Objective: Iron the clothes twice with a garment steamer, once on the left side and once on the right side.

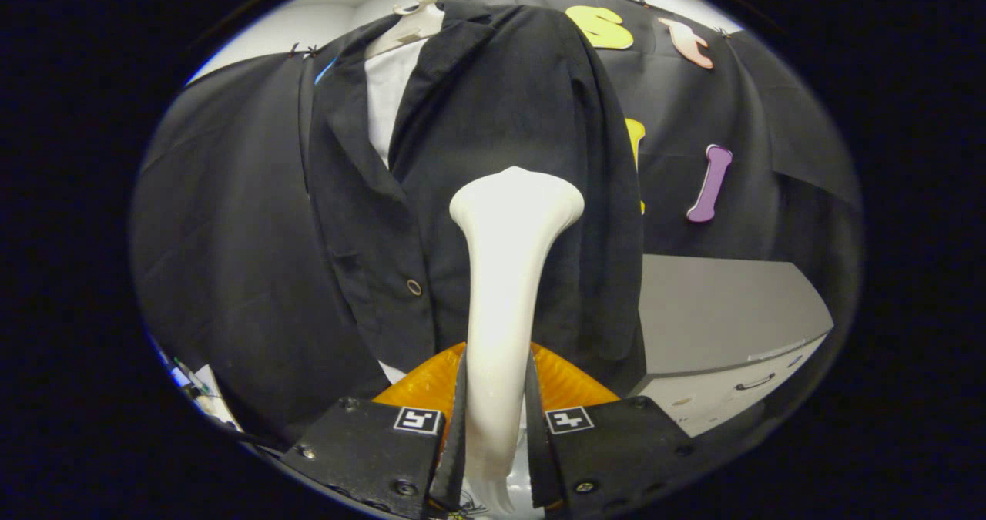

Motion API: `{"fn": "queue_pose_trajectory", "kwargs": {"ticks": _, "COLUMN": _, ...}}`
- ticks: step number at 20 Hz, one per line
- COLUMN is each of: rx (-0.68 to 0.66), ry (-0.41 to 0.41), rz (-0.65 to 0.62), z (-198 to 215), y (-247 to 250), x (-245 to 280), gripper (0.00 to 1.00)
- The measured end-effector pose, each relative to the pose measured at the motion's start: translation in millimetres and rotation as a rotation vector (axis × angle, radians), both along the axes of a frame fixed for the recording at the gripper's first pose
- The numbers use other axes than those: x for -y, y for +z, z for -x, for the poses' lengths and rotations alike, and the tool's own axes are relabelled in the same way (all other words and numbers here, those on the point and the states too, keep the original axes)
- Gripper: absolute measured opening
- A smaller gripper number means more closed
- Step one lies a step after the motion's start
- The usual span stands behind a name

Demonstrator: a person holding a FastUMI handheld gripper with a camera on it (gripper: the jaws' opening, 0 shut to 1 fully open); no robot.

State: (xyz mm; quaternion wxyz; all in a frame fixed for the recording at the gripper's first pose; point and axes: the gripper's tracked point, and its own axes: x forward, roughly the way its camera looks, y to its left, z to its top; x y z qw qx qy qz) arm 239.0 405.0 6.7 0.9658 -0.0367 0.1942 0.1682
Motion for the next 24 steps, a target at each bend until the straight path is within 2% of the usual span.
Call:
{"fn": "queue_pose_trajectory", "kwargs": {"ticks": 9, "rx": -0.073, "ry": -0.025, "rz": 0.014, "z": 3.8, "y": -46.9, "x": 7.6, "gripper": 0.36}}
{"fn": "queue_pose_trajectory", "kwargs": {"ticks": 24, "rx": -0.194, "ry": -0.021, "rz": 0.078, "z": 11.6, "y": -134.3, "x": 12.8, "gripper": 0.36}}
